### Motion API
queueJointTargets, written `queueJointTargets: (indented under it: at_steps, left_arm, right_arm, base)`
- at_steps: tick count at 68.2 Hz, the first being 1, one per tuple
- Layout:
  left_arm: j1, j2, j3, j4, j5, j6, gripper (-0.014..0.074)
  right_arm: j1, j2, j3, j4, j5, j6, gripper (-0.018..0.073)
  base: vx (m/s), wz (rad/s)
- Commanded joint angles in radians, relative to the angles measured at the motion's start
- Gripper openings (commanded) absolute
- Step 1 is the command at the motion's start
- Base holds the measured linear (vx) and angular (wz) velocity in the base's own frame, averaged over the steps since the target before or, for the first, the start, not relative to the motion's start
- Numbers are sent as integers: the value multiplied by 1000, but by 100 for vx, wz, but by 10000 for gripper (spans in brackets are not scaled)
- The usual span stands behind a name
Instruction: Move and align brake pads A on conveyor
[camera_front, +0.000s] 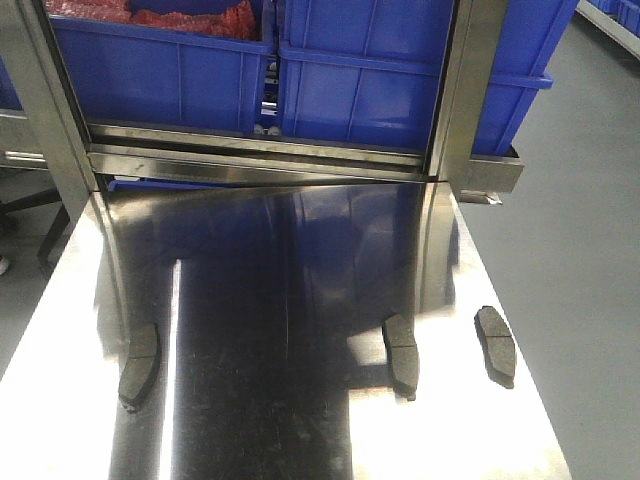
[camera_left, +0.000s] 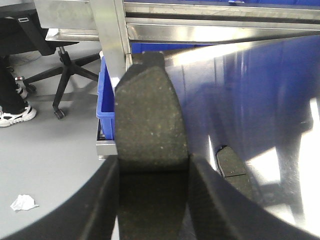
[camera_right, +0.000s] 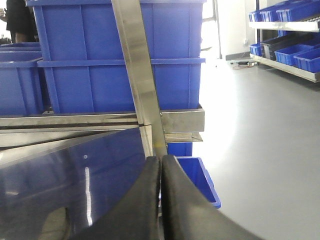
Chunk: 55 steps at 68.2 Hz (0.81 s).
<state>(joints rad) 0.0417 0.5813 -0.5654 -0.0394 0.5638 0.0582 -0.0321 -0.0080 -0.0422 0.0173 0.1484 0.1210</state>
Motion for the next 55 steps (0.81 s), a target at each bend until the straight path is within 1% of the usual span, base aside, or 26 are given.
queueJointTargets:
  at_steps: [1, 11, 12, 19, 26, 32, 37, 40, 42, 44, 45, 47, 48, 55]
  left_arm:
    - [-6, 0, -29, -11, -90, 0, 66]
    - [-6, 0, -29, -11, -90, 0, 66]
    - [-6, 0, -29, -11, -90, 0, 66]
    - [-6, 0, -29, -11, -90, 0, 66]
    - [-6, 0, -29, -11, -90, 0, 66]
    - [-6, 0, -29, -11, -90, 0, 66]
    - [-6, 0, -29, -11, -90, 0, 66]
    - [-6, 0, -29, -11, -90, 0, 66]
    - [-6, 0, -29, -11, -90, 0, 66]
    - [-6, 0, -29, -11, -90, 0, 66]
    - [-6, 0, -29, -11, -90, 0, 66]
    - [-6, 0, -29, -11, -90, 0, 66]
    - [-6, 0, -29, -11, -90, 0, 66]
    - [-6, 0, -29, -11, -90, 0, 66]
  right_arm:
    - [-6, 54, -149, -31, 32, -11, -2]
    - [-6, 188, -352, -99, 227, -11, -2]
    - [-6, 206, -376, -114, 266, -11, -2]
    - [-6, 284, -461, -171, 379, -11, -2]
    - [-6, 320, -478, -213, 391, -11, 3]
    - [-6, 320, -478, -224, 392, -10, 48]
    - [-6, 320, -478, -224, 392, -10, 137]
    - [-6, 320, -478, -224, 392, -10, 220]
    - [-6, 320, -478, -224, 392, -9, 277]
    - [-6, 320, -478, -224, 392, -6, 356]
    - [-6, 320, -478, -223, 392, -5, 372]
    - [-6, 320, -478, -219, 392, -3, 437]
    - [-6, 320, -478, -218, 392, -3, 484]
    - [-6, 320, -478, -224, 397, -3, 688]
  base:
    - [0, 0]
    - [0, 0]
    - [0, 0]
    - [0, 0]
    - [0, 0]
    - [0, 0]
    - [0, 0]
    - [0, 0]
    - [0, 0]
    - [0, 0]
    - [0, 0]
    - [0, 0]
    - [0, 0]
    - [0, 0]
